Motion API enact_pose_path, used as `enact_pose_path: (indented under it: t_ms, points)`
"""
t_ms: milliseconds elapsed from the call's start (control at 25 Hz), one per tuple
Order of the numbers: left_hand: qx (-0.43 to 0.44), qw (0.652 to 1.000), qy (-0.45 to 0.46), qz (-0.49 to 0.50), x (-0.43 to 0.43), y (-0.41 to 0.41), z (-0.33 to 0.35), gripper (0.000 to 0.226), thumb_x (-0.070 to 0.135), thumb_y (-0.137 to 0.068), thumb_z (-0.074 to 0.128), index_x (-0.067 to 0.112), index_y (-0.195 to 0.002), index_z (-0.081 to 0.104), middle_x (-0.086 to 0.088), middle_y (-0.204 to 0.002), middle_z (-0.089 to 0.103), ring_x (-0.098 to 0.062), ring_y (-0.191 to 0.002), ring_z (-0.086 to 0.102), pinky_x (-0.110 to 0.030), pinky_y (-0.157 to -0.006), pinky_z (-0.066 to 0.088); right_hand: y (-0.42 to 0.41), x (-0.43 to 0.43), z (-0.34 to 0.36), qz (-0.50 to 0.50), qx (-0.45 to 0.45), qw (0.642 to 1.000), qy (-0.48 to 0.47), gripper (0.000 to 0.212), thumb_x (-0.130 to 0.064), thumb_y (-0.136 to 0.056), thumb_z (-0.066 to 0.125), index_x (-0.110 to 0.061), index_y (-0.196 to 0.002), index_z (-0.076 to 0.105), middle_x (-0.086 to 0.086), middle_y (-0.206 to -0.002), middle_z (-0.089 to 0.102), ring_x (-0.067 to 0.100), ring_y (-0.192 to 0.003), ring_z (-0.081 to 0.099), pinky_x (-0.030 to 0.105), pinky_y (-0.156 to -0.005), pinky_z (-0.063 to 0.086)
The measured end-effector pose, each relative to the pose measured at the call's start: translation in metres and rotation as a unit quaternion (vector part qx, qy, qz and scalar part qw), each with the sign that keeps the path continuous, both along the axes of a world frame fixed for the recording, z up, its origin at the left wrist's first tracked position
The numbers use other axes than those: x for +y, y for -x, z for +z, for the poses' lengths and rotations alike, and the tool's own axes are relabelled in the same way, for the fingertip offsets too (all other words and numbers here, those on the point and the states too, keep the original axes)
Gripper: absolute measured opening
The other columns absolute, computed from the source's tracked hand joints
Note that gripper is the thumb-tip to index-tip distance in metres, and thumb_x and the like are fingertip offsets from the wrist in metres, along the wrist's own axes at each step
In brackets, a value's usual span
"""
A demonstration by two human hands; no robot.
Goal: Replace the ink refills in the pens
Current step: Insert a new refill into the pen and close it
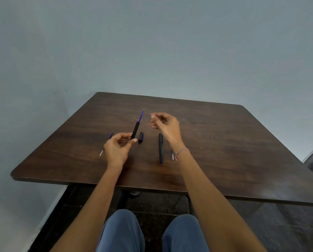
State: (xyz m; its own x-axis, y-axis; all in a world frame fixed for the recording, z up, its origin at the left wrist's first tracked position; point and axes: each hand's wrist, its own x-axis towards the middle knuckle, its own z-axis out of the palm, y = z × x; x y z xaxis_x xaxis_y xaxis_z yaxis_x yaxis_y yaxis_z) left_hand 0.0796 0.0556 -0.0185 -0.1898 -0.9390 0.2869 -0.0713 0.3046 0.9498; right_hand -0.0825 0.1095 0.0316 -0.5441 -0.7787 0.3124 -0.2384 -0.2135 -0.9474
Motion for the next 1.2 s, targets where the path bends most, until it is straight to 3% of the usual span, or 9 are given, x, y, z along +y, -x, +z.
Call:
enact_pose_path:
  t_ms: [240,400,480,640,840,920,1000,1120,1200]
  points:
    - [0.031,0.998,-0.029,0.044,-0.012,-0.024,-0.006,0.033,0.01,-0.066,0.082,0.037,-0.078,0.066,0.015,-0.079,0.069,0.007,-0.074,0.065,-0.032,-0.08,0.057,-0.035,-0.053,0.002,0.059,0.182,0.963,-0.189,0.01,-0.011,-0.089,0.065,-0.007,-0.097,0.07,0.007,-0.088,0.069,0.015,-0.078,0.065,0.026,-0.076,0.057]
    - [0.021,0.999,-0.019,0.04,-0.013,-0.021,-0.01,0.031,0.011,-0.066,0.083,0.034,-0.08,0.066,0.012,-0.081,0.07,0.0,-0.077,0.067,-0.034,-0.082,0.057,-0.045,-0.073,-0.003,0.031,0.32,0.917,-0.235,0.015,-0.012,-0.086,0.066,-0.005,-0.098,0.072,0.011,-0.097,0.072,0.014,-0.08,0.061,0.018,-0.071,0.041]
    - [0.012,0.999,-0.003,0.033,-0.014,-0.02,-0.01,0.032,0.013,-0.067,0.083,0.035,-0.081,0.066,0.011,-0.082,0.07,-0.002,-0.079,0.066,-0.031,-0.081,0.056,-0.049,-0.08,-0.008,0.034,0.334,0.899,-0.281,0.018,-0.01,-0.085,0.065,-0.004,-0.101,0.071,0.014,-0.102,0.071,0.024,-0.093,0.065,0.025,-0.077,0.045]
    - [0.003,1.0,0.014,0.027,-0.014,-0.021,-0.011,0.035,0.013,-0.067,0.082,0.039,-0.08,0.064,0.015,-0.08,0.068,0.007,-0.075,0.064,-0.018,-0.074,0.052,-0.057,-0.089,-0.017,0.031,0.376,0.868,-0.323,0.019,-0.014,-0.087,0.06,-0.004,-0.099,0.07,0.017,-0.104,0.07,0.033,-0.1,0.064,0.032,-0.082,0.049]
    - [0.0,1.0,0.011,0.02,-0.015,-0.02,-0.01,0.029,0.012,-0.068,0.082,0.029,-0.086,0.067,0.014,-0.082,0.068,0.006,-0.074,0.064,-0.01,-0.07,0.049,-0.06,-0.093,-0.019,0.02,0.353,0.876,-0.327,0.02,-0.006,-0.087,0.06,0.0,-0.104,0.07,0.017,-0.106,0.07,0.031,-0.102,0.065,0.039,-0.09,0.053]
    - [-0.008,1.0,0.008,0.015,-0.014,-0.02,-0.01,0.028,0.013,-0.068,0.082,0.028,-0.088,0.068,0.014,-0.083,0.068,0.003,-0.077,0.064,-0.013,-0.073,0.05,-0.059,-0.093,-0.019,0.031,0.344,0.879,-0.328,0.021,-0.009,-0.086,0.065,-0.002,-0.104,0.07,0.016,-0.106,0.07,0.029,-0.101,0.066,0.037,-0.09,0.053]
    - [-0.011,1.0,0.008,0.01,-0.013,-0.02,-0.009,0.028,0.013,-0.068,0.082,0.03,-0.085,0.067,0.014,-0.082,0.069,0.001,-0.077,0.065,-0.016,-0.074,0.05,-0.056,-0.09,-0.016,0.034,0.295,0.904,-0.307,0.02,-0.01,-0.084,0.068,-0.005,-0.103,0.071,0.013,-0.107,0.07,0.025,-0.102,0.065,0.029,-0.09,0.051]
    - [-0.028,0.999,0.018,-0.001,-0.012,-0.019,-0.008,0.029,0.016,-0.067,0.083,0.036,-0.079,0.065,0.016,-0.076,0.068,0.006,-0.074,0.064,-0.017,-0.073,0.051,-0.046,-0.086,-0.011,0.012,0.179,0.945,-0.274,0.02,-0.009,-0.081,0.072,-0.01,-0.101,0.071,-0.002,-0.091,0.068,0.008,-0.085,0.063,0.005,-0.064,0.043]
    - [-0.045,0.998,0.027,-0.02,-0.011,-0.018,-0.008,0.029,0.016,-0.067,0.083,0.037,-0.077,0.066,0.015,-0.074,0.069,0.006,-0.073,0.063,-0.018,-0.073,0.05,-0.036,-0.077,-0.008,-0.008,0.091,0.966,-0.243,0.022,-0.008,-0.08,0.074,-0.009,-0.101,0.07,-0.007,-0.074,0.063,0.002,-0.066,0.059,0.003,-0.046,0.041]
